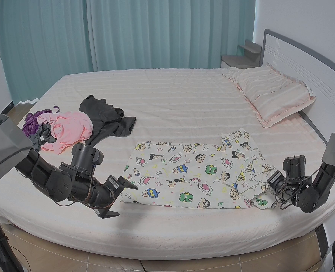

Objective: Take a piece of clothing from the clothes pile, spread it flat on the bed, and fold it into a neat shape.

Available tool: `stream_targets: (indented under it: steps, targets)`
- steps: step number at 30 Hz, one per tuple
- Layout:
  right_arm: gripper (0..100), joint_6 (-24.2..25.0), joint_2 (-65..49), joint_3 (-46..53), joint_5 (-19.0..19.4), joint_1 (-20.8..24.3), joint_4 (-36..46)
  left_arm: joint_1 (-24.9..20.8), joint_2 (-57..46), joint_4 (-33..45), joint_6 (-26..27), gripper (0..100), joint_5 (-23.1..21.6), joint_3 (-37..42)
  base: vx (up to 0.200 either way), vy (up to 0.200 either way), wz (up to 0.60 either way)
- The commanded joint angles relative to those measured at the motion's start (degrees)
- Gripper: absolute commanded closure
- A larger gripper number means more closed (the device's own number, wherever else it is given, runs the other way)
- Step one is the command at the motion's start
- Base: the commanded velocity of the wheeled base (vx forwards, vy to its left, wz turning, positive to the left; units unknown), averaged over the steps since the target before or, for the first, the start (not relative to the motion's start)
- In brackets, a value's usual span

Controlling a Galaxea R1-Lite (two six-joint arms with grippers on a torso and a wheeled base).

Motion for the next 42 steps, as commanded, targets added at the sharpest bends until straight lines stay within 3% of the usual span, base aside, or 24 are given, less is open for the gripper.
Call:
stream_targets:
  steps: [1, 5, 8, 17, 30, 38, 39, 42]
  targets:
    - [100, -0.17, -2.70, 2.25, -1.22, 1.68, -0.36, -0.07, 0.10, -0.10, 0.03, 0, 0.05, 0.15, 0.000, 0.000, 0.00]
    - [100, -1.93, -5.16, 1.81, -1.39, 2.30, 0.35, -0.07, 0.01, -0.10, 0.03, 0, -0.04, 0.23, 0.000, 0.000, 0.00]
    - [100, -5.88, -7.01, -0.21, -1.57, 2.47, 0.61, -0.07, 0.10, -0.19, 0.03, 0, -0.04, 0.41, 0.000, 0.000, 0.00]
    - [100, -5.80, -11.22, -4.87, -1.48, 3.44, 11.77, -0.07, 0.10, -0.89, 0.03, 0, -0.04, 0.50, 0.000, 0.000, 0.00]
    - [100, -5.36, -9.47, 6.82, -1.74, 5.64, 9.84, -0.07, 0.10, -0.89, 0.12, 0, -0.04, 0.59, 0.000, 0.000, 0.00]
    - [100, -5.36, -6.39, 11.92, -3.24, 8.01, 2.46, -0.16, 0.10, -0.98, 0.21, 0, -0.04, 0.85, 0.000, 0.000, 0.00]
    - [0, -5.36, -5.95, 11.92, -3.24, 8.10, 2.28, -0.16, 0.10, -0.98, 0.21, 0, 0.05, 0.85, 0.000, 0.000, 0.00]
    - [0, -5.45, -4.28, 12.00, -3.24, 8.19, 1.40, -0.43, 0.10, -0.98, 0.21, 0, 0.14, 0.85, 0.000, 0.000, 0.00]
